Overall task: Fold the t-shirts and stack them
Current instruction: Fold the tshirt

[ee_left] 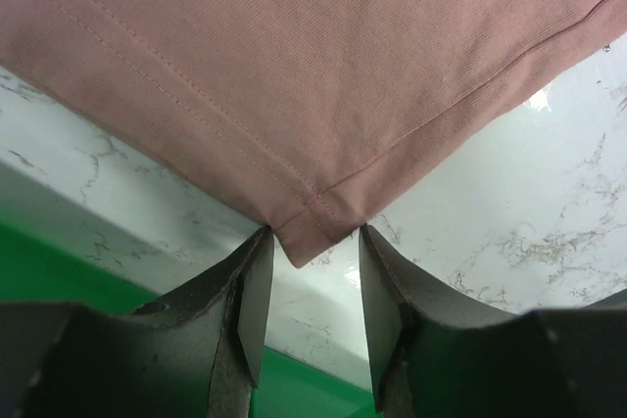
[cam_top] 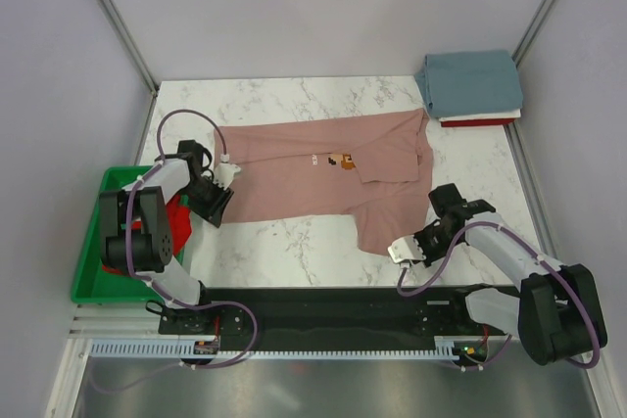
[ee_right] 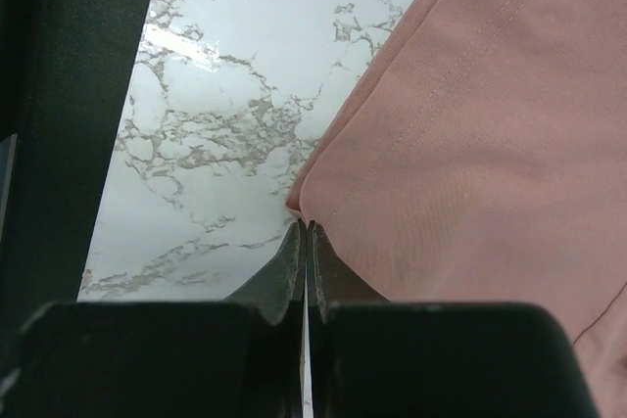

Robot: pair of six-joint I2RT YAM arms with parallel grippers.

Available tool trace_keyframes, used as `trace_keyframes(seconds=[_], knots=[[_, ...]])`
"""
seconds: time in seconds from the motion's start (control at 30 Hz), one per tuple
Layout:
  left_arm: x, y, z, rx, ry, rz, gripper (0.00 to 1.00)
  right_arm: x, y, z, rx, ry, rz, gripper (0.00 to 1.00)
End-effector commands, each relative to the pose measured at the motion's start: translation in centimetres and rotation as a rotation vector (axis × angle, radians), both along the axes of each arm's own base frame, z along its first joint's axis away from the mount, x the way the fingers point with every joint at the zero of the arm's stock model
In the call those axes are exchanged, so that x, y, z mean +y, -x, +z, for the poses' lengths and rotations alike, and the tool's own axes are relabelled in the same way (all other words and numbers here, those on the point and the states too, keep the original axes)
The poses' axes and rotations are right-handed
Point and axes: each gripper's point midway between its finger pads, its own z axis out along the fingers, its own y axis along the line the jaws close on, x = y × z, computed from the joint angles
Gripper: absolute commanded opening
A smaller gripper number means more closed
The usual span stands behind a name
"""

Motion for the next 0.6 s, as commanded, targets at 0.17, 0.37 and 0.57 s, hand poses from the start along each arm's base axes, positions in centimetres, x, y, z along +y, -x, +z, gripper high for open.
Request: trace_keyframes(seconds=[0.17, 0.37, 0.57], knots=[[-0.2, 1.2, -0.9, 0.063, 0.001, -0.009, 0.17, 0.4, -1.5, 0.9, -0.022, -0.015, -0.073, 0.0], [-0.7, 0.1, 0.4, 0.027, 0.035, 0.003, 0.02, -0.3, -5.5, 5.1, -0.165, -0.092, -0.342, 0.0], [-1.0, -2.6, 3.3, -0.077, 0.048, 0.01, 0.02, -2.5, -8.2, 10.9, -0.307, -0.195, -0.664, 0.0]])
